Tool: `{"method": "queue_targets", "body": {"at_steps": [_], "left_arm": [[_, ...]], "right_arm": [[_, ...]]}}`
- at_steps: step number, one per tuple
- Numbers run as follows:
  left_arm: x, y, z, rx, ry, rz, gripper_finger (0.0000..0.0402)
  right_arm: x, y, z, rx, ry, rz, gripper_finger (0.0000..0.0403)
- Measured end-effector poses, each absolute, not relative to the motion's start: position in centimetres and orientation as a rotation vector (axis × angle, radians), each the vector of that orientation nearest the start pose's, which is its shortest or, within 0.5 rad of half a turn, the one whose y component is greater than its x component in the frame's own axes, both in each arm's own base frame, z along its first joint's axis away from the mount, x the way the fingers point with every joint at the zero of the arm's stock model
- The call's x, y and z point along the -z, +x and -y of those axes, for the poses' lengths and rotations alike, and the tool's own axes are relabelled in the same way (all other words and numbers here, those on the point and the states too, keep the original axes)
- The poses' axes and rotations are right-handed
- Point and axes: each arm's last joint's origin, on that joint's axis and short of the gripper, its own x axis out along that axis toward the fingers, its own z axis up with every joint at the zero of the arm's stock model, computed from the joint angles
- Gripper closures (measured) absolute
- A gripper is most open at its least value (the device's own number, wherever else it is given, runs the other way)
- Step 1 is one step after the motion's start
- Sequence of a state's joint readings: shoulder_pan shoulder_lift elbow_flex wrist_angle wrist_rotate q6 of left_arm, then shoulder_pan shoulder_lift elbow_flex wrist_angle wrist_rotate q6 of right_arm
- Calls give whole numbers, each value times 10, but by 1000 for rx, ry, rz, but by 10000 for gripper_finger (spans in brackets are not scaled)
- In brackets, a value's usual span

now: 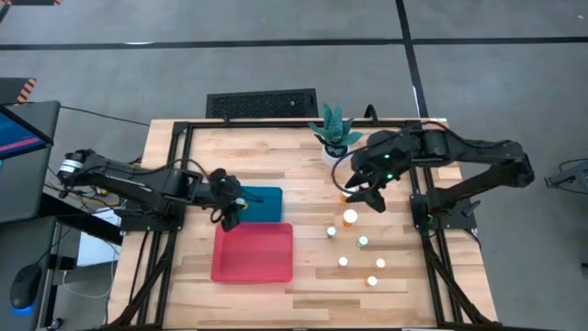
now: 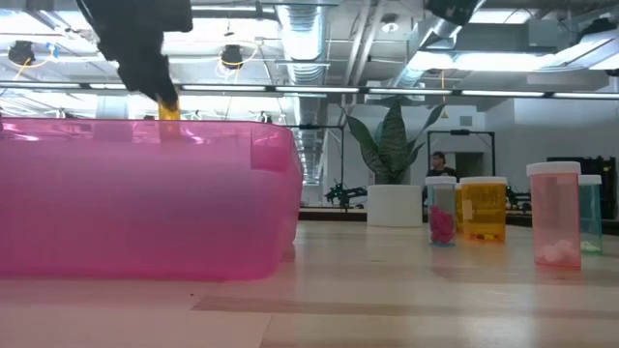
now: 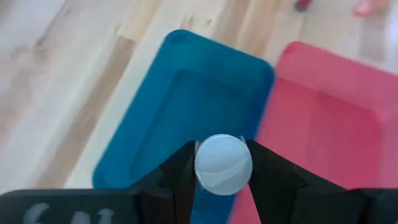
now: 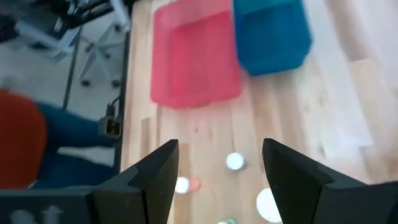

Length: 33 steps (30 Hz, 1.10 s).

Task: Pick and place medicine bottles into bin by pill shape (circle, oval)
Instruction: Put the orange tablet bottle into the blue bin

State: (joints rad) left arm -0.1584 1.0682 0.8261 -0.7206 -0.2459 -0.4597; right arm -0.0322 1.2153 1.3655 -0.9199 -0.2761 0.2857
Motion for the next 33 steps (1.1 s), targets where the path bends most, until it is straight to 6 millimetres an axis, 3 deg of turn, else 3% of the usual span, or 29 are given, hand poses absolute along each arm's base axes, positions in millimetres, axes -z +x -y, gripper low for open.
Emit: {"method": "queue_targets", "body": {"at_steps": [10,21,33], "left_arm": [[-218,225,10,-384,-158,-1083,281],[-198,217,-8,-435,-224,-1022,281],[-187,216,-8,-393,-199,-1022,281]], "right_arm": [[-389,219,0,-93,429,-750,163],[-388,222,-8,-125,416,-754,163],[-388,223,-13,-121,399,-750,163]]}}
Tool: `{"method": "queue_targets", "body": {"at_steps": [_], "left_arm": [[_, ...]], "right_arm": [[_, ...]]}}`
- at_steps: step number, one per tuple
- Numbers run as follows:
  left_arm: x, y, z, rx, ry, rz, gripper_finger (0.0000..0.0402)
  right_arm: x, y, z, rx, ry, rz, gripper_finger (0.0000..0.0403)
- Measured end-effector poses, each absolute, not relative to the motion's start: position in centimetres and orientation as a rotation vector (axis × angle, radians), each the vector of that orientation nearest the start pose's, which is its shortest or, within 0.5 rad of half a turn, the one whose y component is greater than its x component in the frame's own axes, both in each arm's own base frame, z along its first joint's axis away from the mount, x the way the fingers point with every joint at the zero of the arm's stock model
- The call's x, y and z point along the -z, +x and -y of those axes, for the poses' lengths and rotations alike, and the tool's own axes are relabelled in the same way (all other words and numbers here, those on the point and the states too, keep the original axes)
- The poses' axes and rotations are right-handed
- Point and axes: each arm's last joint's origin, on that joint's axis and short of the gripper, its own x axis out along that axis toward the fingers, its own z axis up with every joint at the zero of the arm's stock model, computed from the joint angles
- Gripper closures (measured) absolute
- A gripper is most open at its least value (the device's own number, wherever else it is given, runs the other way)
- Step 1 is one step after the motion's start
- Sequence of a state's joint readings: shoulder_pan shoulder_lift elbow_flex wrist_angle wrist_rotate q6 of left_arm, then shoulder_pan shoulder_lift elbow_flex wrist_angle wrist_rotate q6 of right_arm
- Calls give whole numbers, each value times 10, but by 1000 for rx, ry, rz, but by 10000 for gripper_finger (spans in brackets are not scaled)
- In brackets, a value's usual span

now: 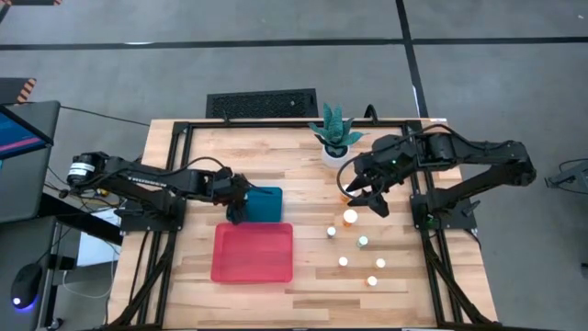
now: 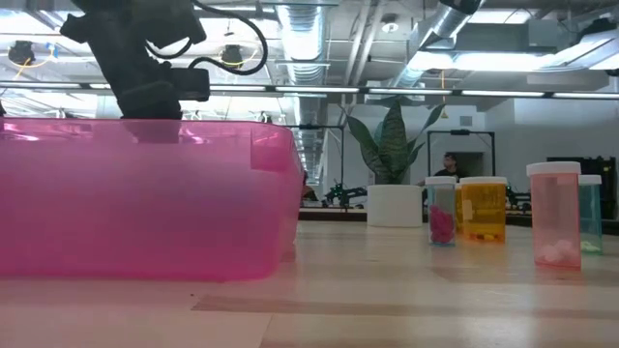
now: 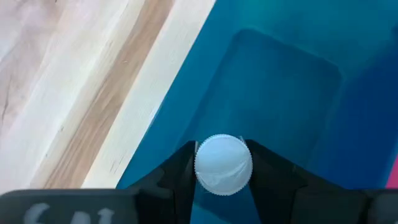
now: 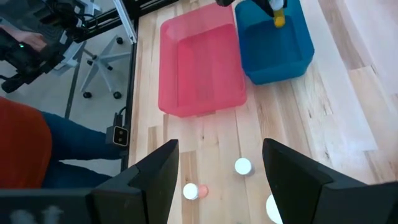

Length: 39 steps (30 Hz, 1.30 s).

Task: Pick and place medicine bottles into bin by pill shape (circle, oval)
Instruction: Put the orange tablet bottle into the blue bin

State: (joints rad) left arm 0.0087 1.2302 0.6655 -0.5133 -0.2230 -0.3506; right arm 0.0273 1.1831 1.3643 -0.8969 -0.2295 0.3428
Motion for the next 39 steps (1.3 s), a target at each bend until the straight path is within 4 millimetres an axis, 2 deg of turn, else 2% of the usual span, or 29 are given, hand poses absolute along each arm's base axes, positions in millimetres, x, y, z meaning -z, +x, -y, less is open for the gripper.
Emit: {"method": "queue_targets", "body": {"at_steps": [12,21,39], "left_arm": [[-169,227,-8,-379,-185,-1089,281],[-170,227,-8,-371,-183,-1082,278],[-171,226,-7,-357,-186,-1081,189]], "right_arm": [[-389,223,-12,-122,396,-746,163],[-389,223,-12,-122,396,-746,163],[-389,223,-13,-128,390,-745,163]]}}
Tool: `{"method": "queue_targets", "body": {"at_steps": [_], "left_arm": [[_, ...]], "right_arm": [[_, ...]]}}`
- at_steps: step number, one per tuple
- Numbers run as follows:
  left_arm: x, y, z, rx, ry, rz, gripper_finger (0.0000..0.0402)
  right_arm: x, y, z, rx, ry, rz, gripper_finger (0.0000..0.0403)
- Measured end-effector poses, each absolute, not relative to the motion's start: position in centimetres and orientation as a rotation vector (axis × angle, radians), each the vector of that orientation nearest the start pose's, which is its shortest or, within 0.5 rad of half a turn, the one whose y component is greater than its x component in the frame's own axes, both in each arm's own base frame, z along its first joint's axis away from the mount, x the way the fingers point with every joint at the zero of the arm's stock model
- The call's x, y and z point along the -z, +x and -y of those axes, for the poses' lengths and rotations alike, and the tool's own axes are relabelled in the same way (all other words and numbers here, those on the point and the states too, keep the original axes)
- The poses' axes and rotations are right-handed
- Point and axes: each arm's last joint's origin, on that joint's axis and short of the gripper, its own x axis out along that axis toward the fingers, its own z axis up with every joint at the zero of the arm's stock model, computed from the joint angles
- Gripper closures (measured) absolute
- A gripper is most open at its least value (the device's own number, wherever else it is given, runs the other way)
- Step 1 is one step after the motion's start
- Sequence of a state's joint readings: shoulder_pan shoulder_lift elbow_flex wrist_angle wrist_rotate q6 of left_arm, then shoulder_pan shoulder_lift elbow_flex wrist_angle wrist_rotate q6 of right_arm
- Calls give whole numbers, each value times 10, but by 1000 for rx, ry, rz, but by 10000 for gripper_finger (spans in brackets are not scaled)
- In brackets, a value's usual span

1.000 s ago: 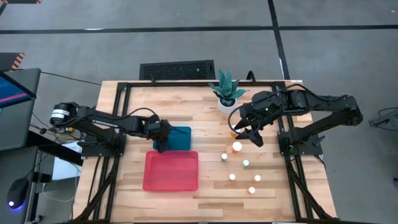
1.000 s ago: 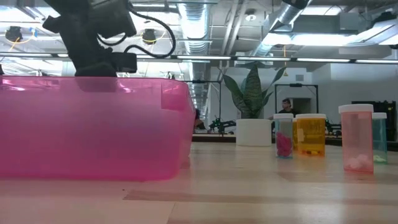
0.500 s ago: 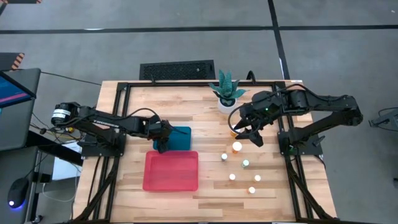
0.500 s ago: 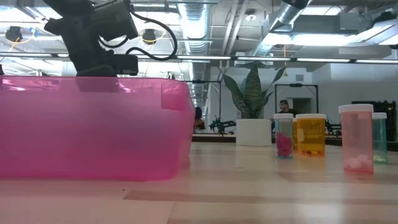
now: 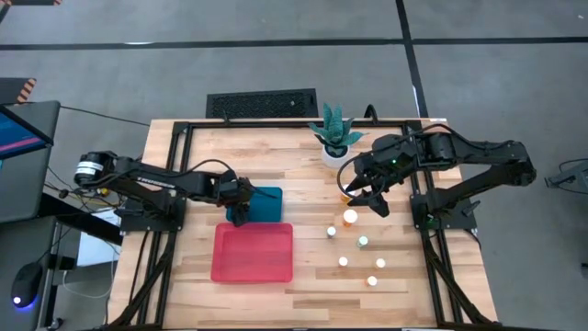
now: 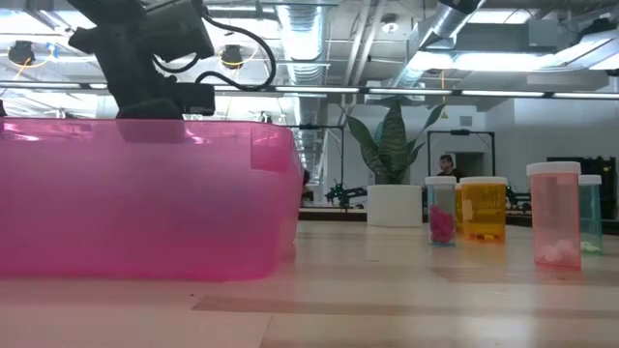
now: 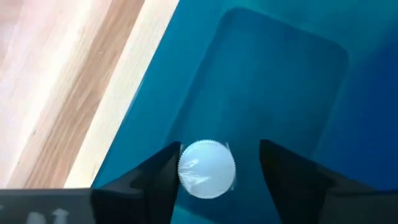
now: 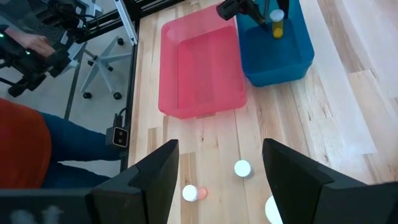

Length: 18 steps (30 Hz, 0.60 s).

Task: Pick and place medicine bottles into bin by pill shape (circle, oval)
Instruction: Put the orange tablet bottle into the blue bin, then put the blue capsule bottle into the red bin

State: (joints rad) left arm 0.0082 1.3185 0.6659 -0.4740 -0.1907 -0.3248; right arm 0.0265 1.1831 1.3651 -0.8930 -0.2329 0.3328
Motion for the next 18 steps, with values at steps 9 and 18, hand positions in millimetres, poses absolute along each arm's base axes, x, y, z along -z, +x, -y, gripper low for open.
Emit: {"method": "queue_targets", "body": {"at_steps": [9,18], "left_arm": [[-188,225,-8,-366,-164,-1082,160],[-232,230,-8,-363,-163,-1045,158]], "right_arm": [[-389,223,-13,-129,389,-745,163],[-390,212,-13,-120,411,-775,163]]}}
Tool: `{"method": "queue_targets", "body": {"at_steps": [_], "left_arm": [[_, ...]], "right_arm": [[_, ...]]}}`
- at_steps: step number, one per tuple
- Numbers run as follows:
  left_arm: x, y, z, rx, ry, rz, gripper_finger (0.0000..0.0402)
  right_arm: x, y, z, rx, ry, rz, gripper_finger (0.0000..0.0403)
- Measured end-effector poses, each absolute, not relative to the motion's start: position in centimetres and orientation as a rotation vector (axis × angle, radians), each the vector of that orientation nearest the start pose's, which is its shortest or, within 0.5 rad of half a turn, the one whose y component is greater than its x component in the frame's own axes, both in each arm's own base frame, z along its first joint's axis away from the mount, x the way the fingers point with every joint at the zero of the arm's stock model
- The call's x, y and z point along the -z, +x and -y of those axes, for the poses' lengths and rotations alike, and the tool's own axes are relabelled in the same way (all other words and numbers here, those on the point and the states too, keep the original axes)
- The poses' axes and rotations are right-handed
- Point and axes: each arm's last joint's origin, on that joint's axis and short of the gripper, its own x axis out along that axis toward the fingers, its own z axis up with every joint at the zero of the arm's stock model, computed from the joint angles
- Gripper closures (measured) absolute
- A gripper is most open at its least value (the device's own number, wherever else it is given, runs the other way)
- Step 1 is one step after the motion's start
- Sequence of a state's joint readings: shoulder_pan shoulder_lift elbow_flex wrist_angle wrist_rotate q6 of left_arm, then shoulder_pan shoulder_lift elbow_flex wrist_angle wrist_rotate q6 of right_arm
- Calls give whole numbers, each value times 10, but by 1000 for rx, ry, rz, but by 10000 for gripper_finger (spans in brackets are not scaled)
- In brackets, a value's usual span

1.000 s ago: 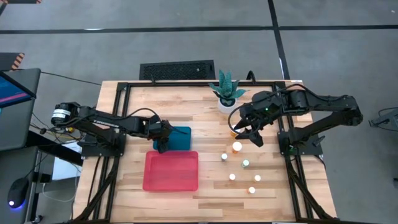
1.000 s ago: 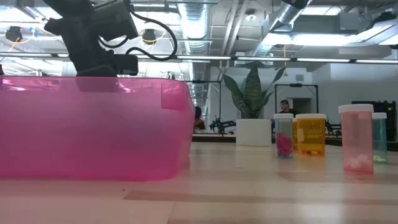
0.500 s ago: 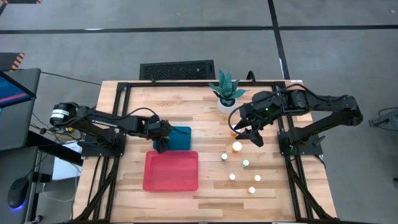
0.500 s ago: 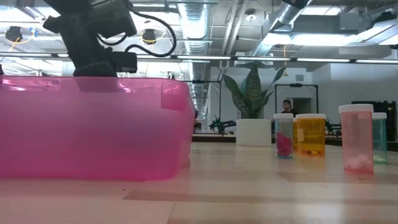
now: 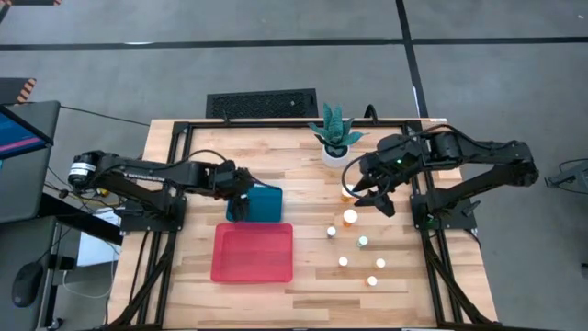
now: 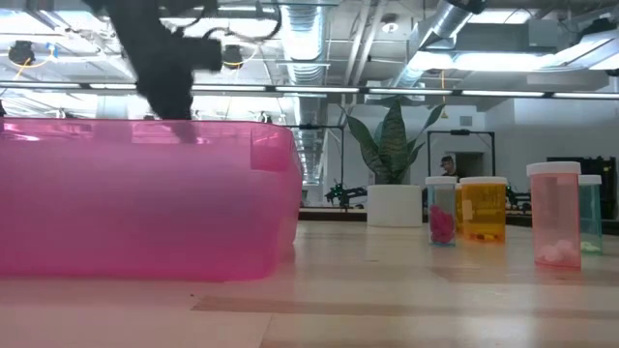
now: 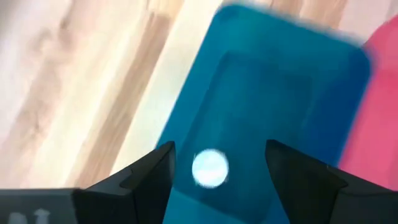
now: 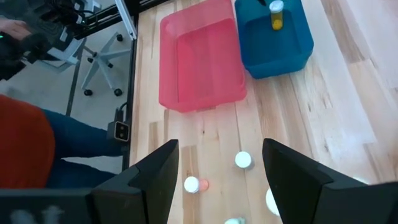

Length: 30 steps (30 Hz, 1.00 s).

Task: Pick and place medicine bottles into bin by pill shape (circle, oval)
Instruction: Put the blue capsule bottle into the red bin

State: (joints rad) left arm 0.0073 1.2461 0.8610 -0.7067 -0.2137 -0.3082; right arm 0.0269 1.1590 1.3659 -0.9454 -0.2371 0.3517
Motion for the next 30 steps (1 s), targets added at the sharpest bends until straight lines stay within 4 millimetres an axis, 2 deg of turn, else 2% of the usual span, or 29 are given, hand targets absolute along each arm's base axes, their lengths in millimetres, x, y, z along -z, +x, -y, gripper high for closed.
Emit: {"method": "queue_targets", "body": {"at_steps": [4,9,12,14,18,25,30], "left_arm": [[-269,235,-7,-365,-170,-950,158],[-321,251,-5,-355,-168,-689,158],[-337,265,-2,-308,-148,-553,158],[-339,276,1,-273,-131,-513,158],[-330,306,8,-195,-90,-494,158],[-297,371,23,-64,-29,-523,158],[-274,408,34,7,0,-540,158]], "right_arm": [[-393,194,-14,-99,447,-805,163],[-394,165,-19,-4,466,-878,163],[-396,151,-23,40,483,-886,163],[-397,144,-26,59,490,-880,163],[-401,134,-33,77,490,-838,163],[-402,128,-42,77,480,-819,163],[-401,128,-47,62,459,-823,163]]}}
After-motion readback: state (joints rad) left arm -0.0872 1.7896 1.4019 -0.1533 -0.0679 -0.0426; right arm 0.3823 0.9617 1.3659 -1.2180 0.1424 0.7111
